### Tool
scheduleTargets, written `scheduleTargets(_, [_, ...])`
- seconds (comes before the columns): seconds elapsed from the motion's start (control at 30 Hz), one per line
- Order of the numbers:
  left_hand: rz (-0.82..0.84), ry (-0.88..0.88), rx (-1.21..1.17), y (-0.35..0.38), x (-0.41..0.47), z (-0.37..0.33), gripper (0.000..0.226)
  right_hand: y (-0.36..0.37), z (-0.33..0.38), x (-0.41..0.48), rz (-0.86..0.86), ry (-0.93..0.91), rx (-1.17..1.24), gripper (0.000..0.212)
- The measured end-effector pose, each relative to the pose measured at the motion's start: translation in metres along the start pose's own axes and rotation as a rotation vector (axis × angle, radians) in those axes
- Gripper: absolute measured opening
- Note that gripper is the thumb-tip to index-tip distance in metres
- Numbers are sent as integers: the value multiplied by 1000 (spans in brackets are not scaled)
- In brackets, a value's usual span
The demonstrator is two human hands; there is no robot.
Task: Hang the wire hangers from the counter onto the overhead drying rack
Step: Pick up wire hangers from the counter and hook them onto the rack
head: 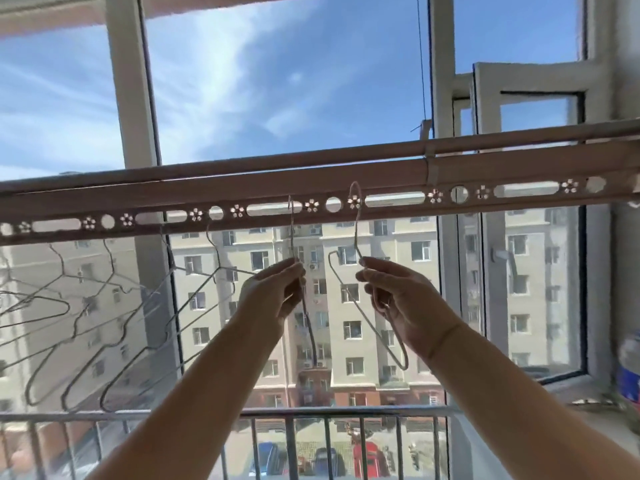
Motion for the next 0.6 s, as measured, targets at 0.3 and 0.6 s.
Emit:
scheduleTargets(0.3, [31,-2,29,-23,39,5,18,7,-30,34,-35,16,-22,28])
scheduleTargets(0.6, [71,-43,-24,-25,64,24,18,-2,-51,51,-63,47,-20,19])
Point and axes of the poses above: each hand's wrist, its own x-axis towards the middle knuckle, its own y-axis out of the palm, z = x × y, the point moved 7 cm from there along x, towards the middle knuckle, and after that the axes turned 6 degrees about x, right-handed, at the moved point
